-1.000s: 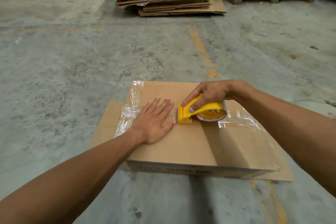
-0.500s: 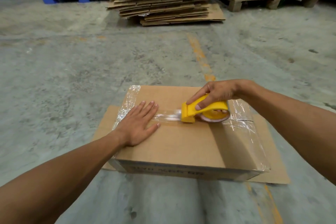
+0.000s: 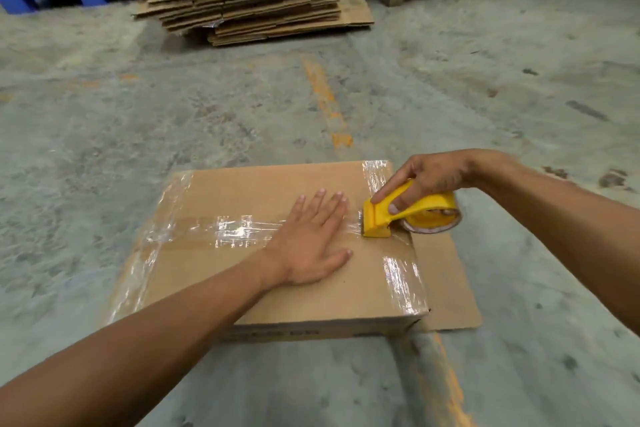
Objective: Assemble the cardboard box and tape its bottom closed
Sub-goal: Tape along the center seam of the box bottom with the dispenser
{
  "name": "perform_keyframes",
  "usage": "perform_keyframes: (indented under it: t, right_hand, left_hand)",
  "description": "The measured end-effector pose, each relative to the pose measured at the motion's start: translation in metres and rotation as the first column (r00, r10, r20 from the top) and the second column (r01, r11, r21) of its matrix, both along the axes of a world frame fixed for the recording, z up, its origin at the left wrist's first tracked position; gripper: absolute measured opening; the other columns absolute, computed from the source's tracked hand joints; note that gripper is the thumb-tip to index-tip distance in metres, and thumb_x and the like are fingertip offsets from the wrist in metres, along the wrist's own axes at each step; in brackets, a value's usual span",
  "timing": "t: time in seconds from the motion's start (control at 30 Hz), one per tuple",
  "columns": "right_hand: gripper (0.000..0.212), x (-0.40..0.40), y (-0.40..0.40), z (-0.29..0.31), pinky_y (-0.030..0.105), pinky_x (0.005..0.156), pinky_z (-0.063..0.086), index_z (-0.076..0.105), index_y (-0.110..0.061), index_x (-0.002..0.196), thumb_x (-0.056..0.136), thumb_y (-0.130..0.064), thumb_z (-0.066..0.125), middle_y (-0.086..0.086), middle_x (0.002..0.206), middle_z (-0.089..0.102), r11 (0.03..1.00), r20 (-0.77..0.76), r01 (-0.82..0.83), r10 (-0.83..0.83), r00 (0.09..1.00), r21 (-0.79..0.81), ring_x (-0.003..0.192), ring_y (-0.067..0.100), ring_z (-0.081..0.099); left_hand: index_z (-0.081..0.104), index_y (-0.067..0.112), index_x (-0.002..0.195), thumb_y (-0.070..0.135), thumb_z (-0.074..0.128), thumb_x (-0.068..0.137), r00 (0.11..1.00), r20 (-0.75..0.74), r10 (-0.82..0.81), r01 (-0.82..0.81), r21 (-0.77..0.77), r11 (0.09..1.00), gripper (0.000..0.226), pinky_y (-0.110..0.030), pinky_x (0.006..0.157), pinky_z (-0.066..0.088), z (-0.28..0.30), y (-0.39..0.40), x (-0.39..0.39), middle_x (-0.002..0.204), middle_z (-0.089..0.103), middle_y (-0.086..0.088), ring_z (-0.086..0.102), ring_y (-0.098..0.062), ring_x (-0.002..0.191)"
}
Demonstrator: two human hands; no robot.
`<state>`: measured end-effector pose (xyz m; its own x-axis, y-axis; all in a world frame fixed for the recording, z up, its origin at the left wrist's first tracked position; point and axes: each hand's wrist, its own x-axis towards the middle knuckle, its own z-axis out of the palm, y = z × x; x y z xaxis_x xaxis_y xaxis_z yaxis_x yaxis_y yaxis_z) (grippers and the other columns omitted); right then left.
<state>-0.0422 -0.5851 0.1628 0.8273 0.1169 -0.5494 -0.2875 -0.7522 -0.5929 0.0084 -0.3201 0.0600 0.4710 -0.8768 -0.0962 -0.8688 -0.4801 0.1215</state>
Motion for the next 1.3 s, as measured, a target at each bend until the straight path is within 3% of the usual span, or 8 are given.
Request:
perform_keyframes:
  t: [0.17, 0.33, 0.53, 0.83, 0.93, 1.13, 1.23, 1.3]
  right_hand:
    - [0.038, -0.003, -0.008, -0.006, 0.014, 0.077, 0.052, 0.072, -0.038, 0.114, 0.077, -0.032, 0.080, -0.020, 0.103, 0.072, 0.999, -0.005, 0.003, -0.002, 1.000, 0.033, 0.093, 0.002, 0.065]
    - [0.034, -0.034, -0.058, 0.001, 0.022, 0.045, 0.050, 0.074, -0.036, 0.111, 0.080, -0.025, 0.078, -0.010, 0.080, 0.073, 0.998, -0.038, 0.056, -0.055, 0.998, 0.025, 0.064, 0.011, 0.062]
    - [0.036, -0.067, -0.097, 0.000, 0.016, 0.069, 0.049, 0.074, -0.042, 0.108, 0.075, -0.034, 0.081, -0.013, 0.093, 0.073, 0.984, -0.057, 0.114, -0.123, 0.991, -0.140, 0.082, 0.005, 0.064]
    - [0.042, -0.024, -0.031, -0.028, 0.022, 0.075, 0.041, 0.071, -0.041, 0.114, 0.073, -0.042, 0.081, -0.019, 0.083, 0.062, 0.937, -0.080, -0.004, -0.025, 0.996, -0.348, 0.086, 0.008, 0.057]
    - [0.044, -0.029, -0.024, -0.025, 0.023, 0.080, 0.041, 0.070, -0.041, 0.116, 0.073, -0.044, 0.079, -0.013, 0.094, 0.062, 0.917, -0.061, 0.025, -0.053, 0.997, -0.397, 0.092, 0.011, 0.057]
    - [0.047, -0.042, -0.002, -0.015, 0.026, 0.079, 0.046, 0.068, -0.038, 0.121, 0.075, -0.042, 0.077, -0.006, 0.109, 0.064, 0.863, -0.015, 0.085, -0.107, 0.994, -0.498, 0.091, 0.015, 0.056]
    - [0.047, -0.050, 0.017, -0.010, 0.026, 0.067, 0.047, 0.066, -0.034, 0.122, 0.076, -0.035, 0.076, -0.002, 0.085, 0.063, 0.795, 0.056, 0.142, -0.135, 0.989, -0.590, 0.074, 0.019, 0.058]
    - [0.049, -0.055, 0.027, -0.015, 0.026, 0.071, 0.048, 0.065, -0.031, 0.123, 0.075, -0.034, 0.074, -0.002, 0.087, 0.065, 0.736, 0.140, 0.206, -0.151, 0.979, -0.644, 0.079, 0.020, 0.064]
  left_hand:
    - [-0.015, 0.013, 0.154, 0.070, 0.020, 0.090, 0.999, -0.003, 0.053, -0.053, -0.047, 0.997, 0.092, -0.039, 0.122, -0.003, -0.018, -0.043, -0.025, 0.165, -0.008, -0.001, -0.013, -0.013, 0.150]
    - [-0.014, 0.021, 0.155, 0.072, 0.008, 0.089, 0.999, 0.020, 0.041, -0.041, -0.023, 0.999, 0.086, -0.037, 0.122, -0.006, -0.024, -0.040, -0.023, 0.163, -0.016, 0.007, -0.022, -0.011, 0.148]
    - [-0.012, 0.023, 0.155, 0.073, 0.004, 0.089, 0.999, 0.030, 0.043, -0.042, -0.037, 0.998, 0.085, -0.038, 0.122, -0.005, -0.021, -0.039, -0.024, 0.162, -0.017, 0.008, -0.022, -0.011, 0.148]
    - [-0.008, 0.031, 0.155, 0.065, 0.016, 0.093, 0.999, -0.004, -0.035, 0.036, 0.013, 0.999, 0.075, -0.045, 0.120, -0.010, -0.008, -0.060, -0.028, 0.163, -0.012, 0.011, -0.017, -0.020, 0.150]
    - [-0.001, 0.027, 0.157, 0.060, 0.018, 0.096, 0.991, 0.001, -0.134, 0.134, -0.007, 0.991, 0.071, -0.043, 0.122, -0.005, -0.006, -0.080, -0.033, 0.164, -0.004, 0.009, -0.012, -0.014, 0.150]
    - [0.007, 0.021, 0.157, 0.058, 0.020, 0.096, 0.993, 0.015, -0.116, 0.117, -0.038, 0.992, 0.072, -0.043, 0.122, 0.001, -0.009, -0.091, -0.037, 0.165, 0.004, 0.006, -0.003, -0.013, 0.151]
    - [0.006, 0.020, 0.157, 0.056, 0.020, 0.098, 0.995, -0.009, -0.100, 0.100, -0.041, 0.994, 0.070, -0.042, 0.123, 0.001, -0.008, -0.089, -0.039, 0.165, 0.005, 0.005, -0.003, -0.012, 0.151]
    - [0.005, 0.020, 0.157, 0.055, 0.019, 0.099, 0.996, -0.023, -0.090, 0.089, -0.034, 0.995, 0.069, -0.041, 0.122, -0.001, -0.007, -0.088, -0.042, 0.165, 0.004, 0.004, -0.003, -0.012, 0.151]
